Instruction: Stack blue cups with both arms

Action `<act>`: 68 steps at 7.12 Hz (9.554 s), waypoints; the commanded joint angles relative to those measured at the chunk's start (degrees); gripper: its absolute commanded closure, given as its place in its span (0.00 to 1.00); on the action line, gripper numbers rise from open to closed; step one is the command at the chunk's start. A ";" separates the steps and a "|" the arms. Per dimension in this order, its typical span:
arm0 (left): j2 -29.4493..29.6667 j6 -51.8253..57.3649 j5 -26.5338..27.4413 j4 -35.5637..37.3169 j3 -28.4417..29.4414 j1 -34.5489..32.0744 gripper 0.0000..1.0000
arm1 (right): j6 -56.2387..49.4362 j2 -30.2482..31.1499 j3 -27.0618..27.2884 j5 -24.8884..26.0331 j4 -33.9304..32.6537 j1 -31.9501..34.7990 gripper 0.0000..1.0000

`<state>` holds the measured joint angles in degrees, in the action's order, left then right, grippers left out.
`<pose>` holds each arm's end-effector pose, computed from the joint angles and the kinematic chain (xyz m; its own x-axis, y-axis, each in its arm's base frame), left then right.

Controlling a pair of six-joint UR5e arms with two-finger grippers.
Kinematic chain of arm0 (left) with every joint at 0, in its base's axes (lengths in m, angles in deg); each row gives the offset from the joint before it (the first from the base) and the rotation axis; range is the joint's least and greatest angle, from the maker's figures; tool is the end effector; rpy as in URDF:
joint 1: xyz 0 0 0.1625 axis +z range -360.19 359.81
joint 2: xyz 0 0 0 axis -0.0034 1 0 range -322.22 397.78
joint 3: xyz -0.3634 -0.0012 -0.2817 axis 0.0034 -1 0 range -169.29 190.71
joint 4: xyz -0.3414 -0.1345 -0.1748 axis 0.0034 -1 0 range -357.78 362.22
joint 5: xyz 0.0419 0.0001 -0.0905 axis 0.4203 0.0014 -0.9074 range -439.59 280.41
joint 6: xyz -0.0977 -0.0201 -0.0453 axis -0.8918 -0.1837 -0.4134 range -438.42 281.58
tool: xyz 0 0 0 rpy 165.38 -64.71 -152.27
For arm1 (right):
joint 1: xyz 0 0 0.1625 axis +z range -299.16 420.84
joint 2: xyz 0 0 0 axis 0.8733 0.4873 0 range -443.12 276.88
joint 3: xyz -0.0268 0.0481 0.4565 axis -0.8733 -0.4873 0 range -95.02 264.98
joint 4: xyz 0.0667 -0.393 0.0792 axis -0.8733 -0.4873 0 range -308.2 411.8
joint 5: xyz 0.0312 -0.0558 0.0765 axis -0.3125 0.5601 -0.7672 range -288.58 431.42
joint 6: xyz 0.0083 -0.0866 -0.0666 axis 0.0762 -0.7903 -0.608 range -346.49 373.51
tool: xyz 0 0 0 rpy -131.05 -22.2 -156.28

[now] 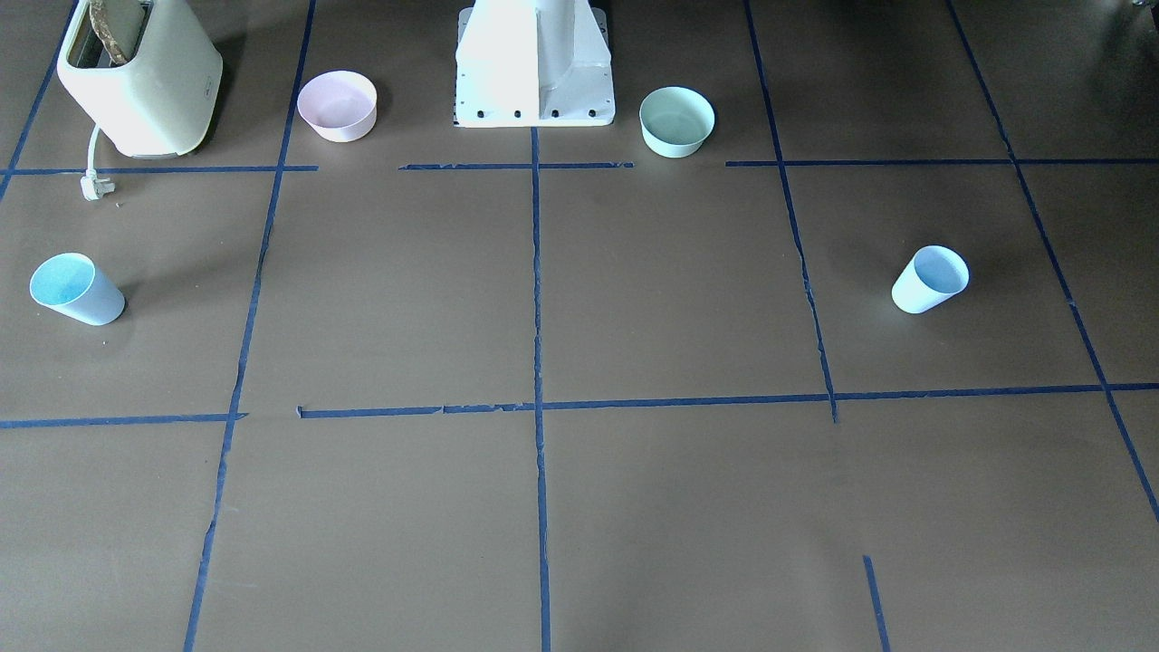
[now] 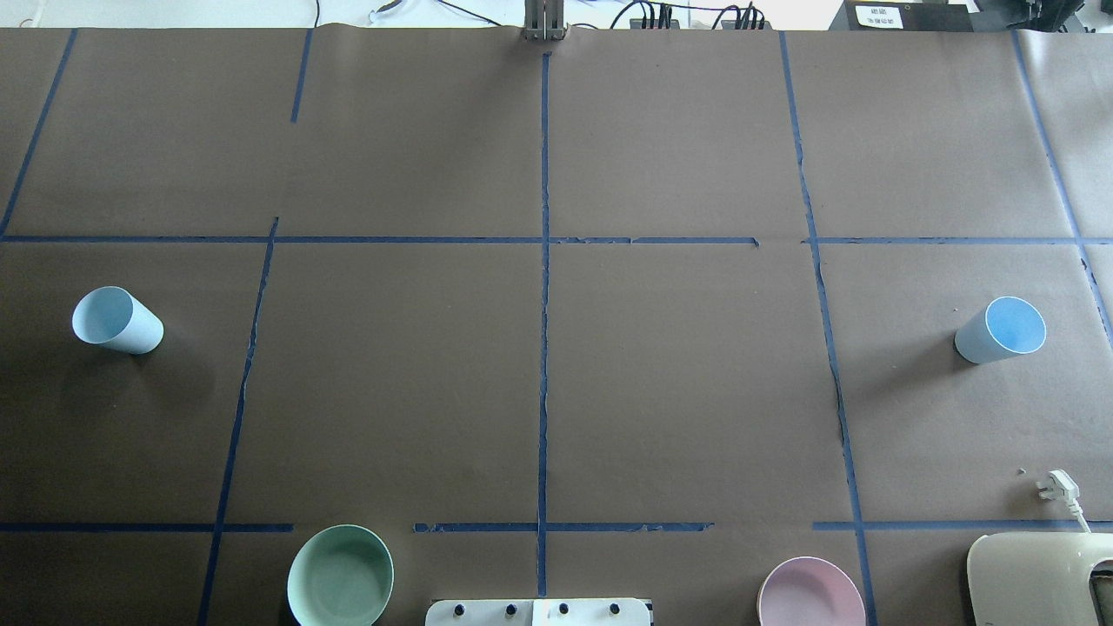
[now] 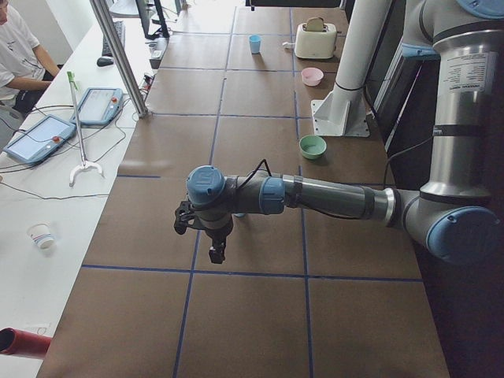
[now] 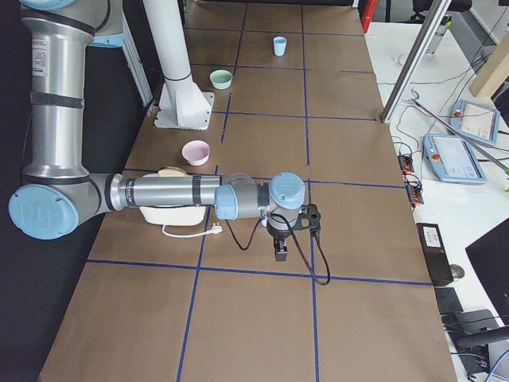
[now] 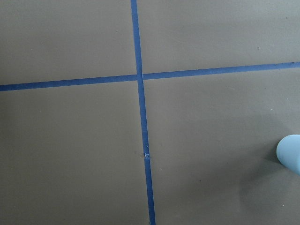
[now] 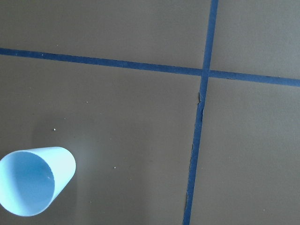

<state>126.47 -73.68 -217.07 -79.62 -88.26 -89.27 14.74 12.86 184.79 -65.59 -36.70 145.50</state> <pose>-0.0450 -0.4699 0.6460 0.6722 0.0869 -0.7352 -0.0718 0.9961 0.0521 0.0118 -0.4444 0.6593 0.6743 -0.1098 0.7302 0.0782 0.9939 0.0773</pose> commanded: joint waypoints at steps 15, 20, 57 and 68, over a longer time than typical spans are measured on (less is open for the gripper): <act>-0.80 0.81 2.40 -0.25 -1.06 1.52 0.00 | 0.00 4.57 6.71 -0.36 0.25 -0.02 0.00; -2.29 -45.76 4.91 -29.83 -1.15 24.61 0.00 | 0.53 3.78 6.37 -0.01 0.52 -0.02 0.00; 35.77 -88.14 26.21 -18.45 -4.66 53.65 0.00 | 31.46 0.01 -1.98 2.10 21.26 -18.21 0.02; 32.81 -87.79 25.51 -18.45 -7.88 51.29 0.00 | 36.08 -2.98 -0.09 2.02 21.00 -22.70 1.00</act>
<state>161.41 -161.66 -191.19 -98.09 -94.10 -36.82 47.98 10.54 181.18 -62.33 -15.52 122.86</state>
